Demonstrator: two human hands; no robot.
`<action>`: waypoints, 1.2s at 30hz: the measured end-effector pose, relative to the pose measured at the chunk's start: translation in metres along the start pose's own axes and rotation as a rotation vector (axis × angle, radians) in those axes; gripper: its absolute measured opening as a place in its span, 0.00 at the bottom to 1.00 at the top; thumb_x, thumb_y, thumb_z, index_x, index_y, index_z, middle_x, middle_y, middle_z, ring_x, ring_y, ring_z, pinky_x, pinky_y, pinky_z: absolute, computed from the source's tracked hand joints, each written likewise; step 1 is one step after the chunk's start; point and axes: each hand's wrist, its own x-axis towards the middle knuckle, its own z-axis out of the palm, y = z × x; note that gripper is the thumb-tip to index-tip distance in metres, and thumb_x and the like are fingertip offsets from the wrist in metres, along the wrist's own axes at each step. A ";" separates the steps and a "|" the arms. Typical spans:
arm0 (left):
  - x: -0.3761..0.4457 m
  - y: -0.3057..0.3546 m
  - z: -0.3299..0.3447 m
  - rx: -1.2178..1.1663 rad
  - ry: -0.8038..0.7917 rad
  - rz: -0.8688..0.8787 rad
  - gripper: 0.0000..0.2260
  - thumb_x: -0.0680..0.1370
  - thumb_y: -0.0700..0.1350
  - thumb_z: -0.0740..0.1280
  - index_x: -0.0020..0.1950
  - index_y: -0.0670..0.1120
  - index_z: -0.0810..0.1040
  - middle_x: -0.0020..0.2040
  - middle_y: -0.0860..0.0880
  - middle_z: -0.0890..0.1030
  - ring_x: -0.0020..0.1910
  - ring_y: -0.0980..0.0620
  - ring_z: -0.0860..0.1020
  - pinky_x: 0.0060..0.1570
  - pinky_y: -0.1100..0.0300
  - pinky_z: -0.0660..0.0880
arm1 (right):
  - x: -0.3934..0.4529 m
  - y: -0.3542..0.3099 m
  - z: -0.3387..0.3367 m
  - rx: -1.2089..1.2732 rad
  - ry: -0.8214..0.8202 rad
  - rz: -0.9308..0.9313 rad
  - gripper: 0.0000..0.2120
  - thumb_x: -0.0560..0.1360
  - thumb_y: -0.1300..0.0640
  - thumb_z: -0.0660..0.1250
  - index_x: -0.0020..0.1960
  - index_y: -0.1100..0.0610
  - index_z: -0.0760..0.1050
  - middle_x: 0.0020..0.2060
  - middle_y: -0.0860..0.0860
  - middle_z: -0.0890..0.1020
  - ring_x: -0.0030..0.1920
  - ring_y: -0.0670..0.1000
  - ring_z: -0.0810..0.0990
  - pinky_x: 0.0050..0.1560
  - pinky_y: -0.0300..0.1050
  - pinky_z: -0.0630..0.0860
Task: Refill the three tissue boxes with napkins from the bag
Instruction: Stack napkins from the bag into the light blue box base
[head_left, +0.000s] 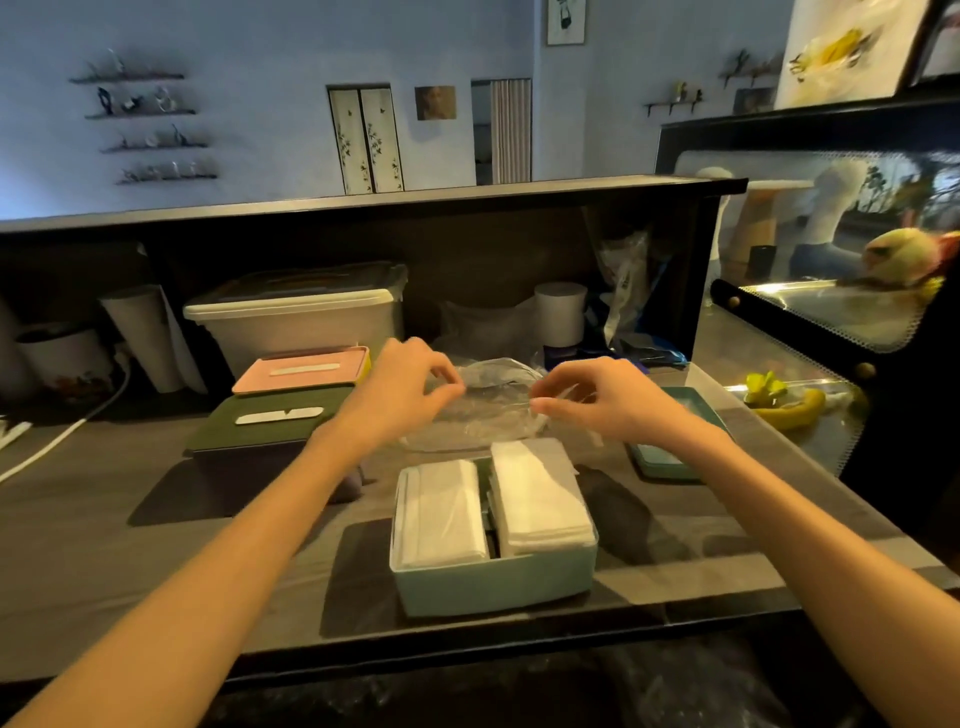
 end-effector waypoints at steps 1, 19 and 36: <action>0.012 -0.010 0.005 0.101 -0.029 -0.037 0.08 0.79 0.52 0.70 0.55 0.52 0.86 0.62 0.49 0.78 0.63 0.48 0.74 0.62 0.49 0.74 | 0.013 0.005 0.008 -0.007 -0.026 -0.001 0.15 0.77 0.46 0.72 0.61 0.49 0.81 0.51 0.42 0.84 0.51 0.41 0.82 0.53 0.39 0.80; 0.105 -0.075 0.077 -0.139 0.070 -0.237 0.21 0.81 0.35 0.65 0.73 0.47 0.73 0.70 0.49 0.74 0.67 0.46 0.73 0.66 0.50 0.73 | 0.206 0.040 0.130 -0.365 -0.355 0.012 0.29 0.83 0.56 0.60 0.82 0.57 0.56 0.80 0.58 0.61 0.79 0.59 0.62 0.78 0.54 0.61; 0.095 -0.062 0.075 -0.080 0.002 -0.297 0.23 0.82 0.36 0.65 0.77 0.47 0.69 0.74 0.49 0.70 0.71 0.46 0.69 0.67 0.51 0.72 | 0.142 0.029 0.107 -0.546 -0.271 -0.161 0.20 0.77 0.61 0.71 0.68 0.56 0.73 0.63 0.55 0.77 0.59 0.58 0.80 0.57 0.49 0.77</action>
